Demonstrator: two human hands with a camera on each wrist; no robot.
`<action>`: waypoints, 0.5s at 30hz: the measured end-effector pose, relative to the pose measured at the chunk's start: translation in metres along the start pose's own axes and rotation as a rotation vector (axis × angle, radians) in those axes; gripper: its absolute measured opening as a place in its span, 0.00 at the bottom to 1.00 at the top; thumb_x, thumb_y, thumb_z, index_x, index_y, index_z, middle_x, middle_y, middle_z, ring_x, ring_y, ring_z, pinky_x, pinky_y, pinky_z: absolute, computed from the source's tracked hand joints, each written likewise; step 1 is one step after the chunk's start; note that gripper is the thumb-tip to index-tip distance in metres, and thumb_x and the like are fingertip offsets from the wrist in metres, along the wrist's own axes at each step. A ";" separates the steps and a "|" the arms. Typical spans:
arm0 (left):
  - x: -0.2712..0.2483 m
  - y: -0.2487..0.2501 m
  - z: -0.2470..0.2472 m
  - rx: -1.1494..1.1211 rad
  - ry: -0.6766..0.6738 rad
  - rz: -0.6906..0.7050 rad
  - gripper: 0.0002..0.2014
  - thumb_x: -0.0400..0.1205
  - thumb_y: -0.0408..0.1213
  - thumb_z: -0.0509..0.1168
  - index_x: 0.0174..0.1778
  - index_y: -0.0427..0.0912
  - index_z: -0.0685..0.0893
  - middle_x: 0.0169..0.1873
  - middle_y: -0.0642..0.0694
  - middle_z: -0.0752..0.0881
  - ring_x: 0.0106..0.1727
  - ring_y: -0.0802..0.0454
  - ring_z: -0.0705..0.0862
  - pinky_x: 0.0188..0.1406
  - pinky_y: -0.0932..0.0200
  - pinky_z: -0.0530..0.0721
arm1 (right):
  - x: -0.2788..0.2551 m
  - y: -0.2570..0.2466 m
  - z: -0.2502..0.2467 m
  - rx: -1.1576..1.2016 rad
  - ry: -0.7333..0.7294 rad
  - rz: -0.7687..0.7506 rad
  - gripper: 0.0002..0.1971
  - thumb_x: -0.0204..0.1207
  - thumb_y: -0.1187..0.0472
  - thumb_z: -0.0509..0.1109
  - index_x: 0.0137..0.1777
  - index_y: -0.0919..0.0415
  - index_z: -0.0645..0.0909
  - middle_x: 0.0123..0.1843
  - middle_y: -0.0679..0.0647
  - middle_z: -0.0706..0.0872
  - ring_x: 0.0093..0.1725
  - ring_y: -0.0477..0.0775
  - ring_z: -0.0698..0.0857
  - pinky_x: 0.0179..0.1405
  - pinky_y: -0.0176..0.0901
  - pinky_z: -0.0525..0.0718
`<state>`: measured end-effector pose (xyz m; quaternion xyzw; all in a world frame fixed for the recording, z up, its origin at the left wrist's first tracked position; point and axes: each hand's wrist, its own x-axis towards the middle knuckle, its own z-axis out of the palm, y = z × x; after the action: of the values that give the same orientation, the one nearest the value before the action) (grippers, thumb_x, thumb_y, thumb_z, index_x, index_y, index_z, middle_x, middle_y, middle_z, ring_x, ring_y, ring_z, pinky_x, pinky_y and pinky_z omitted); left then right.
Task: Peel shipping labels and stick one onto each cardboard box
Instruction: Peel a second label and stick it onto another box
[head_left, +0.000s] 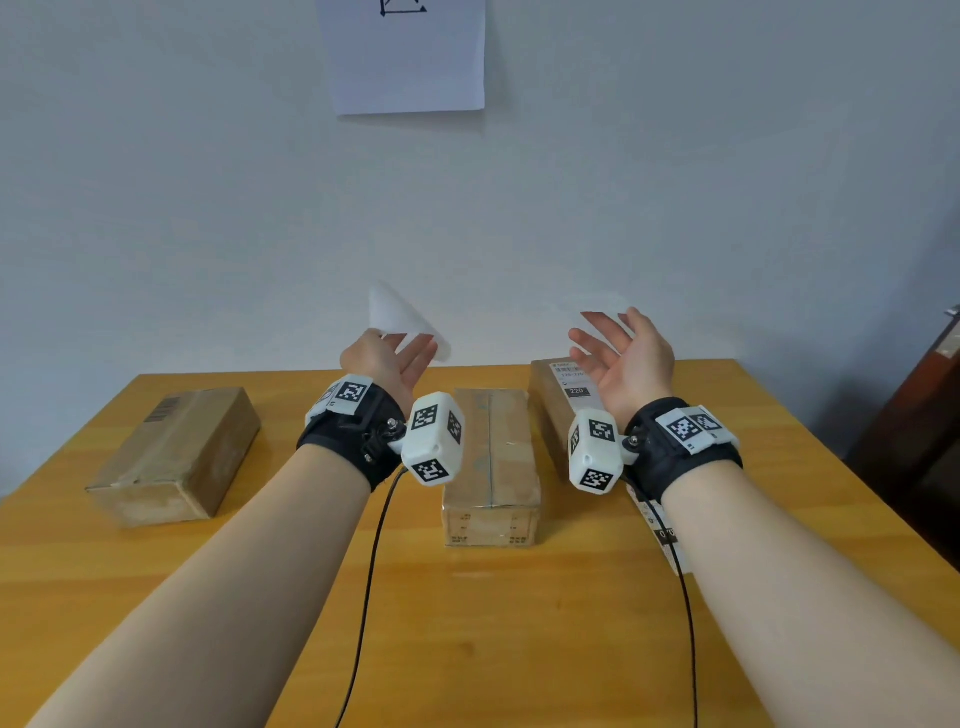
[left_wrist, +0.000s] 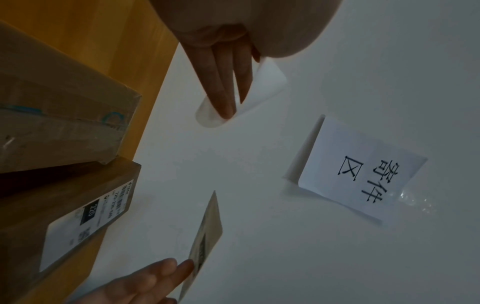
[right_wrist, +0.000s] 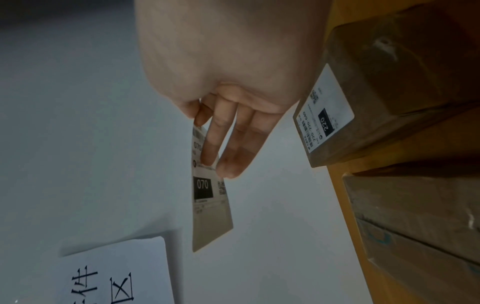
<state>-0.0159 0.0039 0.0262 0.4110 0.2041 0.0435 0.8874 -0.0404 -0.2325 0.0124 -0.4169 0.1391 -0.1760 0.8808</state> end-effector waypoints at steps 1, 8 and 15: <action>0.002 -0.005 0.003 0.017 -0.029 -0.013 0.05 0.92 0.29 0.54 0.59 0.36 0.75 0.48 0.40 0.89 0.45 0.36 0.93 0.49 0.42 0.94 | 0.000 -0.003 -0.002 0.004 0.005 -0.005 0.12 0.91 0.55 0.61 0.67 0.61 0.75 0.52 0.61 0.95 0.47 0.67 0.94 0.38 0.52 0.91; -0.015 -0.056 0.035 0.422 -0.410 -0.324 0.13 0.92 0.35 0.59 0.69 0.31 0.77 0.59 0.36 0.90 0.47 0.33 0.93 0.36 0.43 0.93 | 0.002 -0.023 -0.014 0.018 0.006 -0.029 0.12 0.91 0.54 0.60 0.66 0.62 0.75 0.53 0.60 0.95 0.46 0.66 0.94 0.38 0.52 0.90; -0.040 -0.095 0.068 0.709 -0.663 -0.397 0.10 0.92 0.39 0.60 0.56 0.39 0.85 0.41 0.46 0.94 0.46 0.40 0.92 0.50 0.44 0.92 | 0.002 -0.042 -0.024 -0.035 -0.035 -0.062 0.11 0.92 0.53 0.59 0.64 0.61 0.75 0.54 0.60 0.95 0.45 0.66 0.94 0.36 0.50 0.90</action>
<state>-0.0341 -0.1169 0.0079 0.6311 -0.0118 -0.3298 0.7020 -0.0560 -0.2741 0.0304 -0.4394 0.1136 -0.1934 0.8698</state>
